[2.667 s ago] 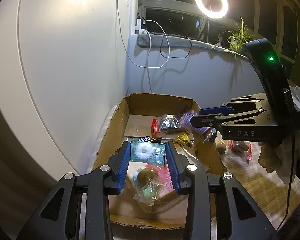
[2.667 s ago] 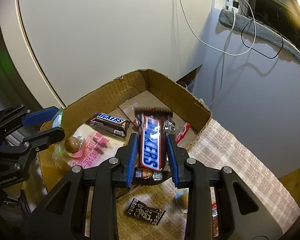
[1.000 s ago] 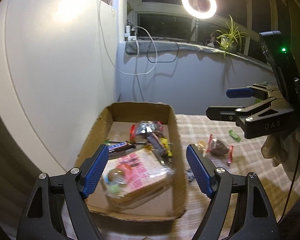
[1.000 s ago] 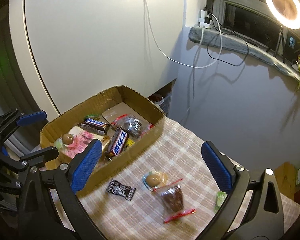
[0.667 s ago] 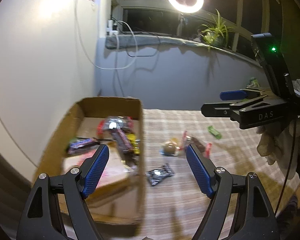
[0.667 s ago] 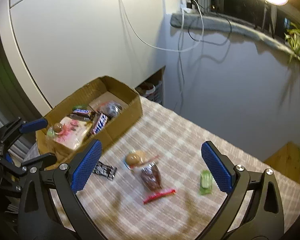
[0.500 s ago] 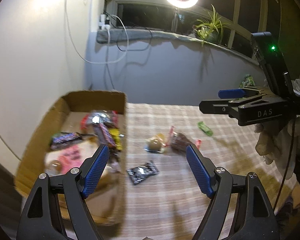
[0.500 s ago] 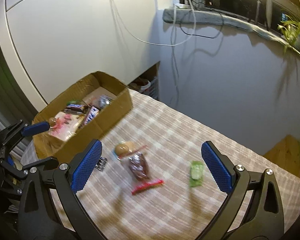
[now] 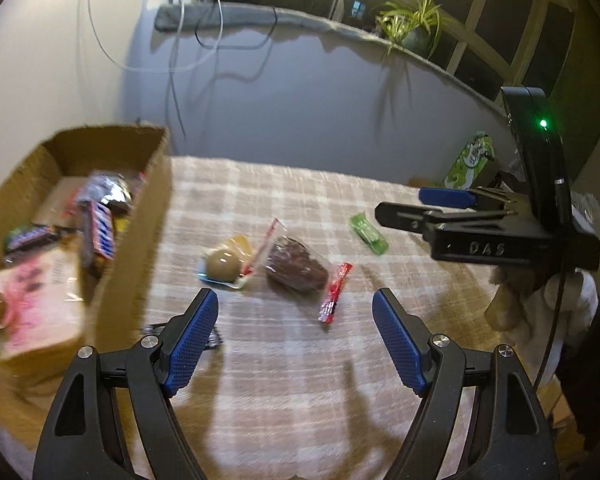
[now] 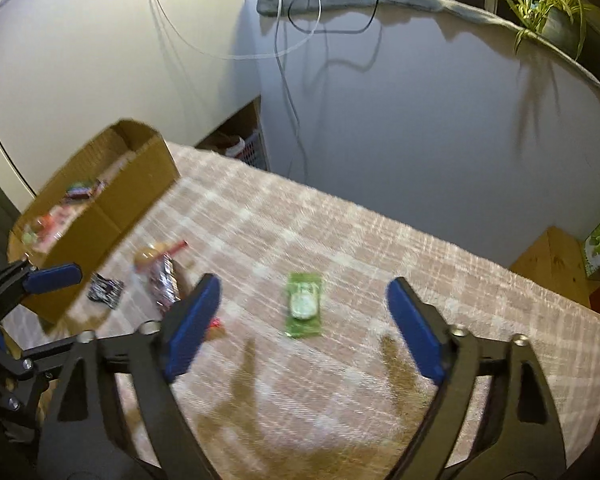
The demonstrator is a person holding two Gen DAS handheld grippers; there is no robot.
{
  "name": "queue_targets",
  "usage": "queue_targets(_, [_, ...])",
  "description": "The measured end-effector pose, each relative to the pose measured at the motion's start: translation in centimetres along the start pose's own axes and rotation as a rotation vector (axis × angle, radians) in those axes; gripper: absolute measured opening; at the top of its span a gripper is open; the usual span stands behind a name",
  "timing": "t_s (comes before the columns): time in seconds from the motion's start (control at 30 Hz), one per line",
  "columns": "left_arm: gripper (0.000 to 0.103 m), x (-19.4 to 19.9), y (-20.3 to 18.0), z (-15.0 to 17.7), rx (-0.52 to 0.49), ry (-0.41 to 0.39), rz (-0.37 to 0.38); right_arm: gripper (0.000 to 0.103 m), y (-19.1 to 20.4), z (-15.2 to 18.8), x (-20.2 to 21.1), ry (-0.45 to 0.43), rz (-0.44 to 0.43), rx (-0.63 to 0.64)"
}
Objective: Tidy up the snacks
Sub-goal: 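Withdraw both grippers and move the right gripper toward the green candy, then grasp the green wrapped candy with the right gripper while the left grasps the bagged brown pastry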
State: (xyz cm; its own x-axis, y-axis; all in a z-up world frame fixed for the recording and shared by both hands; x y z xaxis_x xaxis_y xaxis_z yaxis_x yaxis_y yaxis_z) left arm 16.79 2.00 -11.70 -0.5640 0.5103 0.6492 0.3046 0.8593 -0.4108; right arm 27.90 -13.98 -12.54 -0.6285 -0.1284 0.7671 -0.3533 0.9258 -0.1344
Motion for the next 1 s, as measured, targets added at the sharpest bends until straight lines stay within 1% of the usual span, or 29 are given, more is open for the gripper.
queue_targets(0.07, [0.08,-1.0,0.2,-0.3,0.022,0.016,0.007,0.081,-0.1,0.3,-0.9,0.017,-0.006,0.003])
queue_targets(0.13, [0.08,-1.9,0.5,-0.6,0.042,0.025,0.008,0.075,-0.1,0.5,-1.7,0.032,-0.014,0.007])
queue_targets(0.2, [0.08,-2.6,0.6,-0.9,0.053,0.033,-0.001,0.067,0.1,0.8,-2.4,0.045,-0.015,0.015])
queue_targets(0.33, [0.08,-4.0,0.9,-1.1,0.066,0.045,-0.016,0.063,0.3,1.1,-3.7,0.063,-0.012,0.041])
queue_targets(0.4, [0.08,-4.6,1.0,-1.2,0.067,0.051,-0.026,0.057,0.5,1.2,-4.0,0.07,-0.017,0.049])
queue_targets(0.47, [0.078,-5.0,1.2,-1.3,0.069,0.056,-0.028,0.054,0.6,1.2,-4.4,0.074,-0.02,0.054])
queue_targets(0.6, [0.076,-5.7,1.4,-1.4,0.059,0.07,-0.048,0.052,0.9,1.1,-4.8,0.061,-0.008,0.073])
queue_targets(0.63, [0.074,-5.9,1.3,-1.4,0.053,0.072,-0.052,0.051,1.1,1.0,-4.8,0.058,-0.002,0.081])
queue_targets(0.67, [0.069,-5.9,1.3,-1.3,0.042,0.072,-0.057,0.049,1.2,1.0,-4.9,0.054,0.008,0.091])
queue_targets(0.73, [0.066,-6.2,1.0,-1.3,0.025,0.081,-0.067,0.043,1.4,1.1,-4.9,0.049,0.021,0.105])
queue_targets(0.77, [0.06,-6.2,0.9,-1.3,0.017,0.082,-0.072,0.037,1.5,1.1,-5.0,0.047,0.022,0.109])
queue_targets(0.8, [0.052,-6.3,0.8,-1.3,0.01,0.083,-0.073,0.03,1.5,1.1,-4.9,0.045,0.023,0.112])
queue_targets(0.83, [0.043,-6.4,0.8,-1.3,0.007,0.085,-0.08,0.027,1.5,1.1,-4.9,0.044,0.023,0.115])
queue_targets(0.87, [0.043,-6.5,0.7,-1.4,0.003,0.082,-0.079,0.024,1.4,1.1,-4.9,0.044,0.024,0.115])
queue_targets(1.0, [0.041,-6.7,0.3,-1.3,-0.012,0.076,-0.08,0.023,1.2,1.1,-4.8,0.046,0.017,0.103])
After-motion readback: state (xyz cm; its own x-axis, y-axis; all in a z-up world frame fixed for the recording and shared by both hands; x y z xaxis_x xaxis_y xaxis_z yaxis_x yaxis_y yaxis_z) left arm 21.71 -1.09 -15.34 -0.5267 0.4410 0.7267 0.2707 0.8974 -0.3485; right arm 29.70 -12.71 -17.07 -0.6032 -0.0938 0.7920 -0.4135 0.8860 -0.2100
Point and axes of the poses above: each gripper's, at about its wrist camera, not at the fingertips, and x roughly against the way its jaws point, y to its left, z to its underside, the point moved 1 cm from there along -x, roughly the way its jaws point, and after that the axes turned 14 degrees about z, right-handed, at the moved point
